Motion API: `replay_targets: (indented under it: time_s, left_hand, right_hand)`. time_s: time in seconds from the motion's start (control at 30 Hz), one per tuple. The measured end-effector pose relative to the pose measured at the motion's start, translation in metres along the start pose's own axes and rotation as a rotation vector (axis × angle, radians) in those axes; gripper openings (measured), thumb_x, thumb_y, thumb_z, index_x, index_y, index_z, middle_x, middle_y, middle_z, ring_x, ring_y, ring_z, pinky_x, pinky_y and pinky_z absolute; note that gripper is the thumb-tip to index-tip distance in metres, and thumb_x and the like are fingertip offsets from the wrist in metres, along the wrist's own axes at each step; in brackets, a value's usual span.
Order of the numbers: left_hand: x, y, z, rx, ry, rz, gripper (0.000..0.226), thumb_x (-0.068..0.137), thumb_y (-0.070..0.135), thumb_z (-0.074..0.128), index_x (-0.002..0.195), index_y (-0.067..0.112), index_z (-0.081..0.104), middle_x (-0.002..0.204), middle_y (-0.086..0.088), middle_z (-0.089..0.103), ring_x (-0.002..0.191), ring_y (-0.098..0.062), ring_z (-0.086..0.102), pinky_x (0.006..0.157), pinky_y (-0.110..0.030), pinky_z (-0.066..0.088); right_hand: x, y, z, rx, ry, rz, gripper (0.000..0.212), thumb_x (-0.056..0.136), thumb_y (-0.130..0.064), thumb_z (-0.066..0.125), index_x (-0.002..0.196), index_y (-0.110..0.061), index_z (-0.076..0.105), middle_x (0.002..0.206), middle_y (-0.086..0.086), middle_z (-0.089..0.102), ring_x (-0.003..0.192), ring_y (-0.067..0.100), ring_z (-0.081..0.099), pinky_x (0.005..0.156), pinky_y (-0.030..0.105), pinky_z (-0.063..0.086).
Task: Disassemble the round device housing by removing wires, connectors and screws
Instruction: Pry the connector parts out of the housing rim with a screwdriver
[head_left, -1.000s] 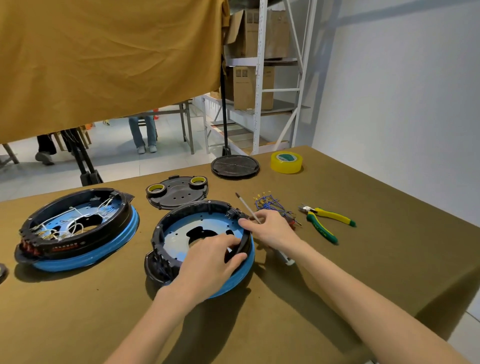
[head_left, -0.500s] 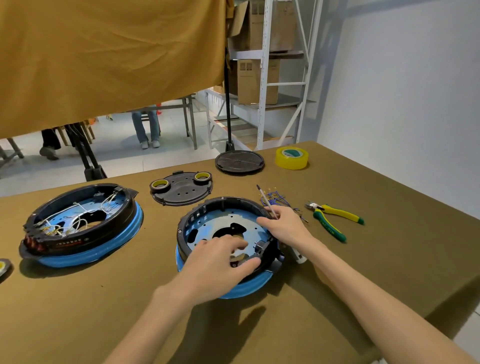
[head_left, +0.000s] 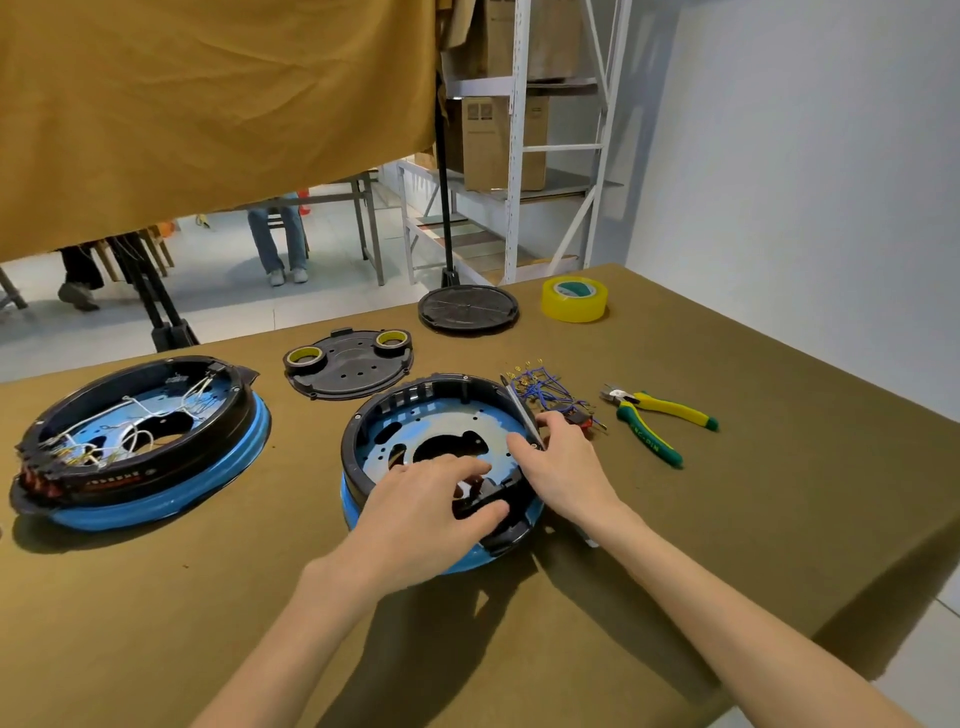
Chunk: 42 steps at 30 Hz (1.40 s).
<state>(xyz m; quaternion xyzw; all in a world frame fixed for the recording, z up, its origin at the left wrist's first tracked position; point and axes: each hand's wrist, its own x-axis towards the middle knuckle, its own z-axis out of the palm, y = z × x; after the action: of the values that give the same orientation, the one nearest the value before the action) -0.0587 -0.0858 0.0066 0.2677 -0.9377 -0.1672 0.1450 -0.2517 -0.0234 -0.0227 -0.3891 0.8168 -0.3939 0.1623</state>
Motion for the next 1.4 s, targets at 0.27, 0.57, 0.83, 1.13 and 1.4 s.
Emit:
replay_targets:
  time_s: [0.27,0.57,0.83,1.13,1.4]
  left_hand:
    - [-0.007,-0.001,0.020,0.084,0.241,0.111,0.050,0.102,0.059,0.033,0.125,0.034,0.070,0.109,0.018,0.072,0.086,0.002,0.066,0.068,-0.012,0.050]
    - [-0.008,0.001,0.027,0.085,0.365,0.130,0.037,0.104,0.051,0.042,0.119,0.030,0.069,0.104,0.016,0.072,0.079,0.003,0.063,0.064,-0.014,0.048]
    - [-0.008,0.000,0.029,0.129,0.382,0.153,0.032,0.104,0.049,0.041,0.117,0.030,0.064,0.100,0.015,0.071,0.071,0.004,0.056,0.064,-0.007,0.032]
    - [-0.008,0.000,0.029,0.115,0.382,0.161,0.036,0.104,0.049,0.040,0.119,0.029,0.065,0.101,0.013,0.072,0.070,0.000,0.062,0.061,-0.018,0.047]
    - [-0.009,0.001,0.026,0.106,0.378,0.171,0.039,0.104,0.048,0.040,0.121,0.027,0.069,0.101,0.012,0.073,0.069,0.001,0.060,0.064,-0.005,0.029]
  right_hand:
    - [-0.001,0.000,0.003,-0.018,0.019,-0.011,0.056,0.095,-0.056,0.049,0.141,-0.024,0.045,0.125,0.004,0.057,0.106,0.023,0.063,0.090,0.052,0.056]
    - [-0.003,-0.001,0.003,-0.027,0.019,-0.013,0.057,0.097,-0.056,0.048,0.144,-0.024,0.041,0.127,0.005,0.055,0.101,0.021,0.065,0.086,0.049,0.059]
    - [-0.003,-0.002,0.003,-0.026,0.022,-0.007,0.058,0.095,-0.058,0.049,0.142,-0.026,0.043,0.126,0.003,0.056,0.099,0.019,0.066,0.082,0.046,0.061]
    - [-0.004,-0.004,0.002,-0.015,0.016,0.004,0.059,0.095,-0.056,0.050,0.143,-0.023,0.043,0.127,0.004,0.059,0.103,0.020,0.066,0.084,0.048,0.060]
    - [-0.004,-0.003,0.002,0.011,0.007,-0.002,0.058,0.095,-0.056,0.050,0.142,-0.024,0.044,0.124,0.004,0.061,0.104,0.021,0.066,0.085,0.049,0.060]
